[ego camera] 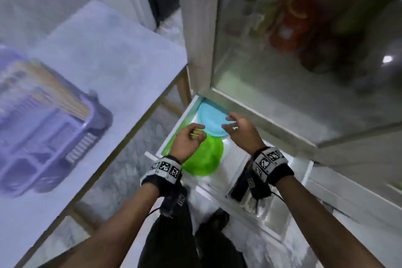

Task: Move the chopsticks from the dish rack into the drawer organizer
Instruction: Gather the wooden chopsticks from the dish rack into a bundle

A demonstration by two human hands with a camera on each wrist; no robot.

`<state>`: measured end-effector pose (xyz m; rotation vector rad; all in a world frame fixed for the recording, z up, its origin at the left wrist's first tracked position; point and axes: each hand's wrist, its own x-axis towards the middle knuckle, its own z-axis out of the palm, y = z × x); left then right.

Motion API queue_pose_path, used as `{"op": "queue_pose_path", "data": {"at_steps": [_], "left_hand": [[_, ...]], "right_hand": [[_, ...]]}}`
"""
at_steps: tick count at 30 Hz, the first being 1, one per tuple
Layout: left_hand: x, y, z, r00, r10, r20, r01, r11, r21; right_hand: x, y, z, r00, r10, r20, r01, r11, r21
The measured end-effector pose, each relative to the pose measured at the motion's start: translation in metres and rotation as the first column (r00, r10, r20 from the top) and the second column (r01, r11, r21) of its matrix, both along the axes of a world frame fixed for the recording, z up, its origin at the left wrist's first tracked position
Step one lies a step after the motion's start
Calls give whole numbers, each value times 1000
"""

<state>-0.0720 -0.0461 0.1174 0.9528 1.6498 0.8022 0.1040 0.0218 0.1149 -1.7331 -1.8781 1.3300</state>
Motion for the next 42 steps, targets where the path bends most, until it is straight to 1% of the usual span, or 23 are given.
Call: {"op": "queue_pose_path", "data": {"at_steps": [3, 5, 8, 11, 14, 15, 16, 17, 18, 19, 20, 22, 23, 24, 25, 26, 28, 29, 31, 35, 39, 41, 42], "left_hand": [[-51, -16, 57, 995, 98, -12, -97, 992, 85], [-86, -29, 90, 984, 171, -54, -161, 976, 145], [-133, -49, 131, 940, 331, -83, -301, 918, 258], [-179, -70, 154, 854, 511, -98, -454, 823, 342], [-220, -85, 159, 755, 649, -96, -570, 721, 395], [-233, -87, 159, 723, 686, -83, -606, 687, 401], [-248, -87, 158, 706, 705, -70, -632, 672, 385], [-261, -85, 156, 710, 701, -68, -646, 687, 331], [-274, -81, 154, 734, 674, -78, -639, 725, 257], [-286, -77, 151, 776, 625, -81, -607, 776, 171], [-294, -72, 150, 823, 565, -63, -558, 824, 98], [-307, -56, 149, 891, 454, -7, -453, 890, 52], [-311, -48, 147, 913, 406, 33, -407, 912, 47], [-315, -39, 145, 925, 373, 70, -377, 925, 40], [-318, -31, 142, 929, 360, 91, -363, 932, 21], [-319, -24, 139, 935, 344, 89, -345, 939, -1], [-321, -12, 127, 949, 316, 22, -315, 949, -17], [-322, -6, 124, 952, 307, -14, -307, 952, -17], [-324, 4, 127, 948, 318, -1, -318, 948, 17], [-342, 21, 151, 918, 384, 97, -396, 902, 171], [-369, 37, 181, 887, 432, 165, -461, 851, 251], [-385, 44, 190, 853, 470, 227, -519, 807, 281], [-395, 48, 195, 826, 487, 283, -557, 784, 276]], "right_hand": [[-68, 18, 49, 992, 119, -47, -116, 992, 45], [-114, 25, 73, 978, 203, -51, -198, 976, 87], [-182, 21, 109, 942, 333, -41, -327, 939, 108], [-243, 4, 129, 892, 452, -6, -450, 889, 84], [-297, -16, 136, 850, 525, 41, -526, 848, 56], [-313, -21, 138, 840, 541, 37, -542, 839, 42], [-328, -26, 143, 837, 548, 14, -548, 836, 27], [-342, -31, 148, 845, 534, -41, -534, 845, -2], [-355, -35, 149, 849, 518, -103, -522, 853, -16], [-367, -37, 147, 854, 503, -131, -508, 861, -9], [-377, -38, 141, 868, 483, -119, -487, 874, -5], [-397, -29, 107, 860, 511, 2, -511, 860, -11], [-403, -23, 87, 831, 550, 82, -552, 834, 1], [-407, -26, 91, 810, 563, 162, -572, 820, 6], [-410, -30, 96, 813, 544, 206, -558, 830, 9], [-412, -35, 104, 829, 514, 218, -529, 849, 9], [-417, -37, 112, 843, 482, 240, -502, 864, 29], [-420, -35, 115, 831, 485, 271, -510, 860, 27], [-425, -27, 117, 818, 489, 304, -519, 855, 20], [-440, -10, 138, 862, 487, 141, -493, 870, 6], [-456, 0, 162, 877, 480, 2, -480, 877, 10], [-468, 3, 171, 876, 476, -79, -479, 878, -19], [-475, 6, 174, 874, 469, -126, -478, 877, -47]]}}
